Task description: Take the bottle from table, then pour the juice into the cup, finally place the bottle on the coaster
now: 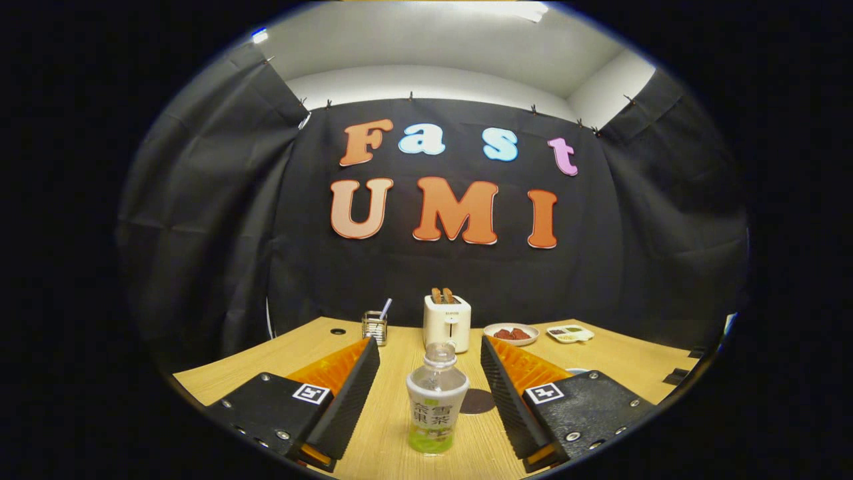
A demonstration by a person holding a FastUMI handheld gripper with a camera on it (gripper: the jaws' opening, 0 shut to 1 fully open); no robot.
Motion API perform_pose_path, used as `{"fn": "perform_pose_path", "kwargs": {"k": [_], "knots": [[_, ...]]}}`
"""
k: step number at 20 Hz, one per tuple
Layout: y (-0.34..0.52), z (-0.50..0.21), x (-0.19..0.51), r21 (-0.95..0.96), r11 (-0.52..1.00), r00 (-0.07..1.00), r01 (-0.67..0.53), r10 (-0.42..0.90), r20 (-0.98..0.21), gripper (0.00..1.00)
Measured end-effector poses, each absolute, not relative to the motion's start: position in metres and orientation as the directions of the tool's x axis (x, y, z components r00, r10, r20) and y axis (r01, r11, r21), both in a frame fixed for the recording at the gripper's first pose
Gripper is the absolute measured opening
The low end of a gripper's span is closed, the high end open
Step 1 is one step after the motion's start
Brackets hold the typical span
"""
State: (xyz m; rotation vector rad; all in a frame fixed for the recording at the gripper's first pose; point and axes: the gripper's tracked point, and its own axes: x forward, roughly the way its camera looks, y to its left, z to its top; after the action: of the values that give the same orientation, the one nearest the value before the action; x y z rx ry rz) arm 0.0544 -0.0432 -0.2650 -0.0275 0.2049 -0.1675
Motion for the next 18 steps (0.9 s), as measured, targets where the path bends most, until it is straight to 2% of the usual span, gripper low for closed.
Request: {"fn": "perform_pose_path", "kwargs": {"k": [7, 14, 18], "knots": [[-0.053, -0.346, 0.057, -0.037, 0.98, 0.923, 0.195, -0.197, -0.331, 0.91], [-0.043, -0.379, 0.061, -0.009, 0.988, 0.909, 0.151, -0.143, -0.393, 0.91], [-0.043, -0.39, 0.066, 0.004, 0.991, 0.899, 0.137, -0.123, -0.421, 0.86]]}}
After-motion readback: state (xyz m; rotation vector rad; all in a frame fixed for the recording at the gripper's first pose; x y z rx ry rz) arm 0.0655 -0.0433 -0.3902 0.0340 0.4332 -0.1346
